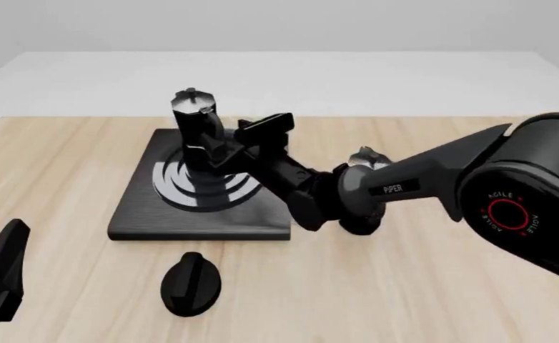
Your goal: Put the right moka pot on the stove.
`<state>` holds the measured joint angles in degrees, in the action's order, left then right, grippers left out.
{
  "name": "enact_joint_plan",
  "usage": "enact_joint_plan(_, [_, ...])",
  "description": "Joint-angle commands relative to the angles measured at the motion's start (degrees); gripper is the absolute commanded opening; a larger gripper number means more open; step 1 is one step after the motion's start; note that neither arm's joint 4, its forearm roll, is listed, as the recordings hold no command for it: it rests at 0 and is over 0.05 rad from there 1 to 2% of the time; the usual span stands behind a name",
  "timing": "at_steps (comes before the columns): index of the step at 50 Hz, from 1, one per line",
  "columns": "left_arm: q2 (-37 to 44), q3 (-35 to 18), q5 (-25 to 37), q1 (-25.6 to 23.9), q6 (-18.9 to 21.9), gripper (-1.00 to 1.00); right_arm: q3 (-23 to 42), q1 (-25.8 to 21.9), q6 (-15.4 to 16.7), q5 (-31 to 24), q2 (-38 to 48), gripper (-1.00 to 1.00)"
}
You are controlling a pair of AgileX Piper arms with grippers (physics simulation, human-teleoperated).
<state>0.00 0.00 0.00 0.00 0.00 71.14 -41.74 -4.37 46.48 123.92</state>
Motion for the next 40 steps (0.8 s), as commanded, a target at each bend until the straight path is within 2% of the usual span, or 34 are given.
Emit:
enact_joint_plan(1, [0.0,0.0,0.0,0.0,0.0,1.00,-6.0,-0.6,0.5,0.6,-4.7,1.00])
enact_joint_plan(18, [0.0,0.0,0.0,0.0,0.0,1.00,-12.4,-2.2,0.4,-0.2,-10.6,1.00])
enact_joint_plan(40, [0.0,0.0,0.0,0.0,0.0,1.00,-26.6,-4.9,0.4,-0.4,-27.2,1.00])
